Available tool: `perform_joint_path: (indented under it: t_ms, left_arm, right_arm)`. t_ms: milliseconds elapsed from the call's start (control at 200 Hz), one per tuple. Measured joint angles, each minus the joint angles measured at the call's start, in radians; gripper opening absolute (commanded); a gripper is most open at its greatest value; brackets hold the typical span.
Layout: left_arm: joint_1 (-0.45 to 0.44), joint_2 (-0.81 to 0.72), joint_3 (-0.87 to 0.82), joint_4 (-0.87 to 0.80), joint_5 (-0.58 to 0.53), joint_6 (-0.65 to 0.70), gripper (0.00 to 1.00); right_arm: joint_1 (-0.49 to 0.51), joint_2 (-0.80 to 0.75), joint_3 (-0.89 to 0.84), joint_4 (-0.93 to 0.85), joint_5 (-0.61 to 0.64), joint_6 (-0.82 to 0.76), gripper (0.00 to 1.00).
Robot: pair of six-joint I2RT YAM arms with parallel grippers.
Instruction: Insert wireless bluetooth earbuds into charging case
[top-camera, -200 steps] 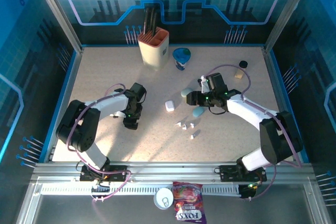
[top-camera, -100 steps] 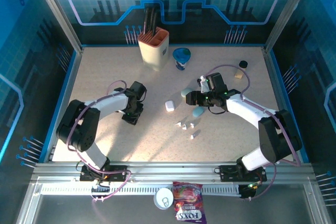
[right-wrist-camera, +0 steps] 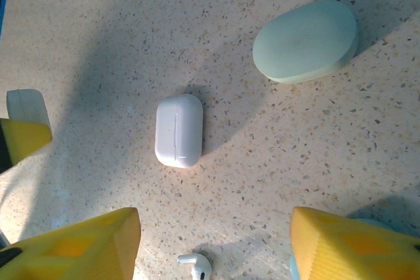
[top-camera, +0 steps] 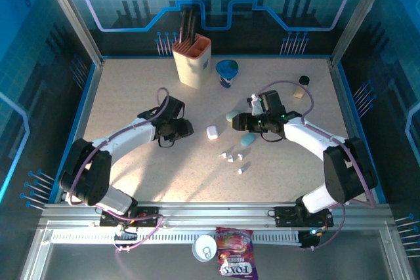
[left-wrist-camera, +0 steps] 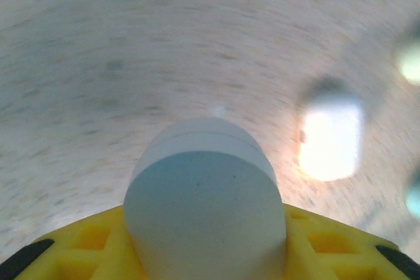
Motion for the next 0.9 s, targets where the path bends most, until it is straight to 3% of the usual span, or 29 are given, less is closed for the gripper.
perform_joint_path:
  t_ms: [185, 405, 600, 900]
  left_arm:
    - [-0.085, -0.001, 0.043, 0.101, 0.134, 0.308, 0.28]
    - [-0.119, -0.001, 0.036, 0.195, 0.239, 0.581, 0.25]
    - [-0.149, 0.010, 0.067, 0.201, 0.246, 0.734, 0.24]
    - [-0.189, 0.010, 0.081, 0.221, 0.246, 0.836, 0.25]
  right_arm:
    - [-0.023, -0.039, 0.000, 0.003, -0.063, 0.030, 0.62]
    - [-0.075, -0.116, -0.033, 0.101, -0.249, 0.134, 0.62]
    - [-0.074, -0.122, -0.061, 0.158, -0.387, 0.203, 0.62]
    - [-0.024, -0.111, -0.051, 0.156, -0.417, 0.210, 0.61]
